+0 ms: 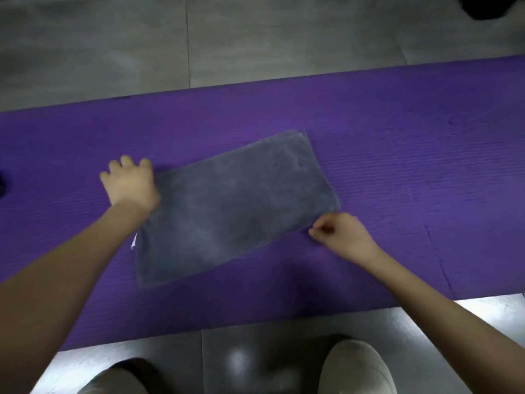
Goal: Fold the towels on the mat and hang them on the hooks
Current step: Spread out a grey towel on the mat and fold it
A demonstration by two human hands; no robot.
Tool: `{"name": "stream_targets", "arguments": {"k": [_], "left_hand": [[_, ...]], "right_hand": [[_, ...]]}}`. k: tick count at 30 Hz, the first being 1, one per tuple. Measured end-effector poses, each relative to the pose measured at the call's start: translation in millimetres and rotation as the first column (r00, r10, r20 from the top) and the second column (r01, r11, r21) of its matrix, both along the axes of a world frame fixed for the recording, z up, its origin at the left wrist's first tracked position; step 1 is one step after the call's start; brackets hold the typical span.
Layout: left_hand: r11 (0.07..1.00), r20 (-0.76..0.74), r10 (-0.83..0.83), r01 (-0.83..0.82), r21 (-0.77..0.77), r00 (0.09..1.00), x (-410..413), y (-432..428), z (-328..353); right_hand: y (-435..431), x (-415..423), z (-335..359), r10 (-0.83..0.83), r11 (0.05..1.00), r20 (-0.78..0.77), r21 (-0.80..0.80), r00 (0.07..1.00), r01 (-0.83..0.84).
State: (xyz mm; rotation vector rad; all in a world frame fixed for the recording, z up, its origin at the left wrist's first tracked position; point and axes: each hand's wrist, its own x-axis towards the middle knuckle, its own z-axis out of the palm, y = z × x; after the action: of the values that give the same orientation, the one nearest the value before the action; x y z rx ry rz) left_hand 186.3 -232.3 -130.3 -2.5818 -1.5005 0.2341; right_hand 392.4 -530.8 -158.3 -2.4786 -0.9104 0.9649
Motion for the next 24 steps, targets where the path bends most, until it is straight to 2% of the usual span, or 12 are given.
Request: {"name": "stream_targets", "arguments": {"k": [2,4,5,6,8,9,10,13,16,20,22,24], "left_hand": [[0.988,0.098,-0.125,0.133,-0.080,0.987,4.9,-21.3,-11.4],[0.910,0.204,-0.350,0.383,-0.158,0.914,4.5,-55.9,-24.5],[0.856,0.235,-0.446,0.488,-0.171,0.864,0.5,-73.7,-32.0],[0.810,0.257,-0.502,0.553,-0.195,0.826,-5.5,-89.6,-39.3],[0.757,0.244,-0.532,0.585,-0.291,0.811,-21.4,-111.4,-51.0],[0.748,0.222,-0.524,0.569,-0.341,0.822,-28.4,-116.6,-54.3],[0.746,0.188,-0.525,0.555,-0.368,0.830,-35.5,-119.0,-56.7],[0.712,0.113,-0.628,0.627,-0.316,0.770,-53.3,-118.9,-62.4],[0.642,0.100,-0.723,0.719,-0.268,0.683,-64.5,-118.6,-67.5],[0.550,0.141,-0.791,0.794,-0.260,0.595,-63.9,-104.3,-61.3],[0.551,0.187,-0.768,0.780,-0.297,0.613,-53.6,-99.9,-50.2],[0.586,0.263,-0.701,0.745,-0.319,0.663,-36.8,-96.0,-41.6]], "right_hand": [[6.0,17.3,-1.2,-0.190,0.981,0.184,0.065,0.964,0.181],[8.9,34.6,0.3,-0.330,0.944,0.271,0.096,0.904,0.316],[11.7,41.7,2.3,-0.377,0.926,0.234,0.086,0.896,0.367],[15.5,46.4,1.3,-0.441,0.897,0.101,0.081,0.892,0.435],[22.1,45.9,-2.2,-0.523,0.835,-0.268,0.028,0.809,0.549],[23.1,46.2,-7.7,-0.514,0.833,-0.341,0.020,0.787,0.552],[21.7,46.8,-13.5,-0.487,0.850,-0.335,0.033,0.807,0.526],[1.6,45.4,-15.6,-0.449,0.879,-0.155,0.101,0.880,0.466],[-34.2,28.3,-12.9,-0.303,0.948,0.111,-0.066,0.947,0.311],[-51.5,13.4,-9.0,-0.143,0.966,0.190,-0.188,0.971,0.179],[-44.1,22.3,-3.7,-0.117,0.970,0.257,-0.176,0.959,0.165],[-30.2,31.3,2.1,-0.148,0.985,0.318,-0.034,0.937,0.168]]}}
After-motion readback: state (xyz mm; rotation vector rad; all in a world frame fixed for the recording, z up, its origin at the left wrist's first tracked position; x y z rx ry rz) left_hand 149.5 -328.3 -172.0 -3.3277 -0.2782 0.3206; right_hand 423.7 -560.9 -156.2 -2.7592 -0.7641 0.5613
